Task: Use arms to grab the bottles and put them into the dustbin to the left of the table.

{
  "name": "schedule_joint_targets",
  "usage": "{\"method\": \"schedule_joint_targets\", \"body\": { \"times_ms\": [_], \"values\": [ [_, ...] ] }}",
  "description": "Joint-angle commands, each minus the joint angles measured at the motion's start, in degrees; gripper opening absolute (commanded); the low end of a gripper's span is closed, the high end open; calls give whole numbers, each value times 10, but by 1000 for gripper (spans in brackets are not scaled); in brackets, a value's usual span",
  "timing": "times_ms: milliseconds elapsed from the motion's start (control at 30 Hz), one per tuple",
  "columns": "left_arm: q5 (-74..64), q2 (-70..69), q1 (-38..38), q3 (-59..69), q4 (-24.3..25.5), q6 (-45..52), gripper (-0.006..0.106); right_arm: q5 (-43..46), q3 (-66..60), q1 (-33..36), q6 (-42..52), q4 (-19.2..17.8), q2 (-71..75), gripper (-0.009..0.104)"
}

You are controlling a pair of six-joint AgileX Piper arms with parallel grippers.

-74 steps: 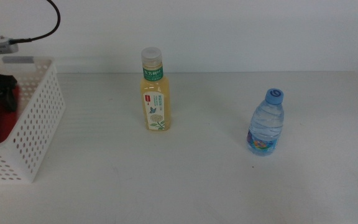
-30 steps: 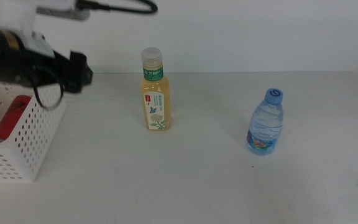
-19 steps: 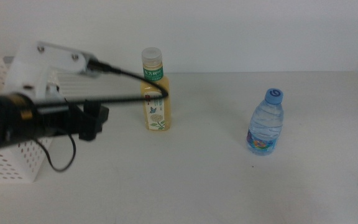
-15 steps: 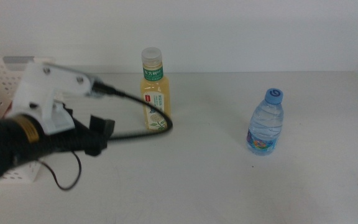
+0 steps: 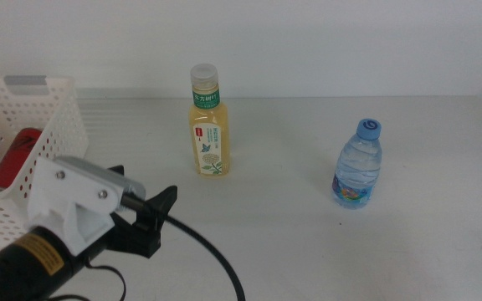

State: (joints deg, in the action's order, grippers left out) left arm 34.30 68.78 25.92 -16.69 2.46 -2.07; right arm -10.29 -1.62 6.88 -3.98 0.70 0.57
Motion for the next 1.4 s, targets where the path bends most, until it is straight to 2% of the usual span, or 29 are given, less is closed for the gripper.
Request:
{"method": "schedule_joint_targets", "body": {
  "times_ms": [0, 467, 1233, 1367],
  "values": [
    [105, 6, 2, 7, -10, -10, 87, 44, 4, -3, 8, -4, 16, 72],
    [242, 122, 2, -20, -13, -10, 88, 44, 4, -3, 8, -4, 16, 72],
    [248, 336, 2, -223, -14, -26, 88, 44, 4, -3, 8, -4, 16, 72],
    [248, 366, 2, -248, -33, -27, 88, 44, 4, -3, 8, -4, 16, 72]
  ]
}}
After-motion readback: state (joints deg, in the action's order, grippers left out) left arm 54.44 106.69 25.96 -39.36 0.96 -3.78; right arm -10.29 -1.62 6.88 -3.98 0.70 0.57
